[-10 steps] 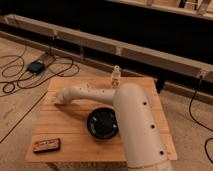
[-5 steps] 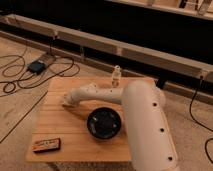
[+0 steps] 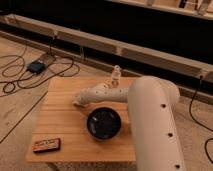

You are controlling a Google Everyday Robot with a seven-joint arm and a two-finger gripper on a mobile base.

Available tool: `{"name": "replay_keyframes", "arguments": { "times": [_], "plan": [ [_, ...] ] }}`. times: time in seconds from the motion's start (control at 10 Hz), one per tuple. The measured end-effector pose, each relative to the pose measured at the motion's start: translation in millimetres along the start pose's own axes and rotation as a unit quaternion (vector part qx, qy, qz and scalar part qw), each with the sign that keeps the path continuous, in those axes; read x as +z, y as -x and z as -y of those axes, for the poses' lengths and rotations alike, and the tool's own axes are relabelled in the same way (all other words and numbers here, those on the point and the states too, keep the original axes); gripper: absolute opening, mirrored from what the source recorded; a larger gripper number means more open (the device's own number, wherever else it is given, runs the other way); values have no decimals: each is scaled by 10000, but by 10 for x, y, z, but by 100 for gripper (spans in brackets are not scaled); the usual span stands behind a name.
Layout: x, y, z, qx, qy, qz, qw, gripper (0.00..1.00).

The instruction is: Wipe the white sponge on the table

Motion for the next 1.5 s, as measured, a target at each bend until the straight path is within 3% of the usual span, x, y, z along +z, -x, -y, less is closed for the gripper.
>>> {"name": "replay_keyframes", "arguments": {
  "times": [0.3,0.7,1.1,1.5],
  "plan": [
    [-252,-192,292,69,-402,-143,9991,0],
    [-351,-406,567,40,-741,-248,9969,0],
    [-273,-529,724,-40,-844,-436,9955,0],
    [-131,-417,866,-233,-920,-458,9944,0]
  ]
}}
